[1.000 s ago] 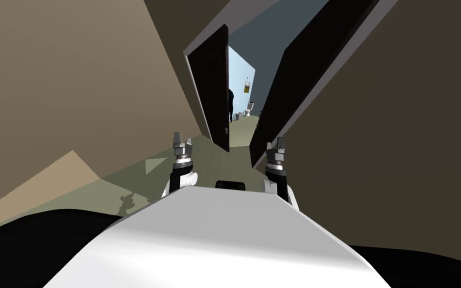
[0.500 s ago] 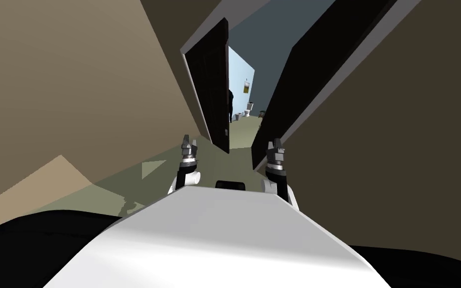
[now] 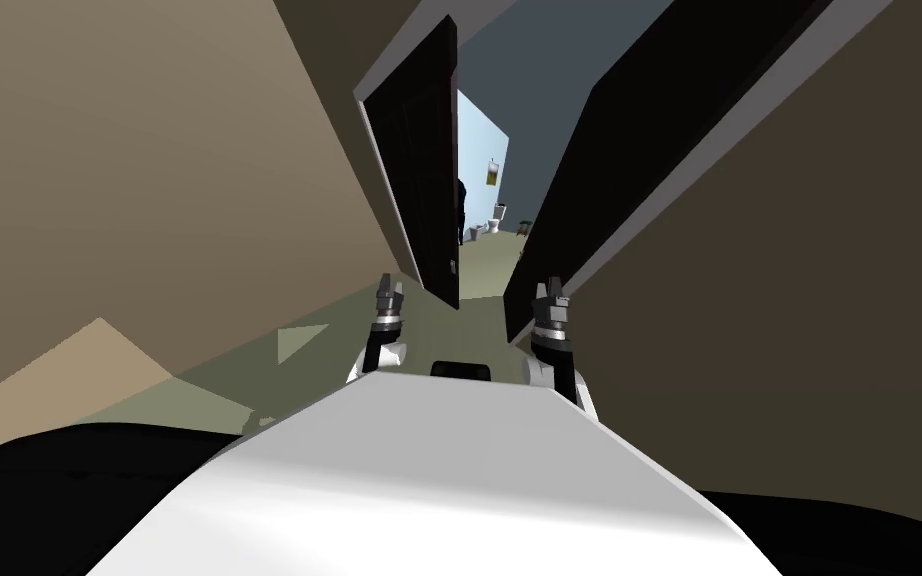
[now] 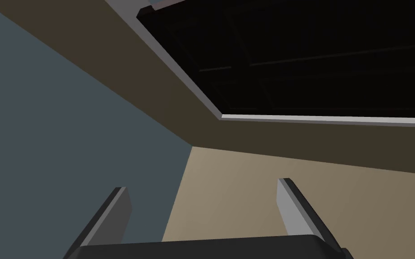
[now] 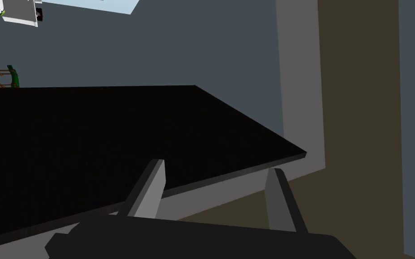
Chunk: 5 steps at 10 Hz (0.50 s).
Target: Push the door open
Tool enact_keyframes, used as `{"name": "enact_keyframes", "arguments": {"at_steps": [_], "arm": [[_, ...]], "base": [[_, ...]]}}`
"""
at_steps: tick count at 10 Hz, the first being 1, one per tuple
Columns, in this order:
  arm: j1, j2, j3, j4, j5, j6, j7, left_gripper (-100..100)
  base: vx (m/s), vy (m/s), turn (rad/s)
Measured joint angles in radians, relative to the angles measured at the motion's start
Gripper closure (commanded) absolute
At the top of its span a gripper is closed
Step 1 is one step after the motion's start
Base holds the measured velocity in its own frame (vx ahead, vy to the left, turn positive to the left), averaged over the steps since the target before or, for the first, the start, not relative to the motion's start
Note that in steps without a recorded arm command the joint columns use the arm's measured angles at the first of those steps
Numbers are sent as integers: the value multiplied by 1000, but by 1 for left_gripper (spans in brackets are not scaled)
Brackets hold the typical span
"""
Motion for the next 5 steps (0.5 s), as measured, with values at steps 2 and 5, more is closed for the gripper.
{"name": "enact_keyframes", "arguments": {"at_steps": [2, 5], "arm": [[-14, 10, -9, 42, -2, -12, 10, -100], [-50, 20, -26, 118, -9, -27, 23, -100]], "base": [[83, 38, -16], [100, 44, -20]]}}
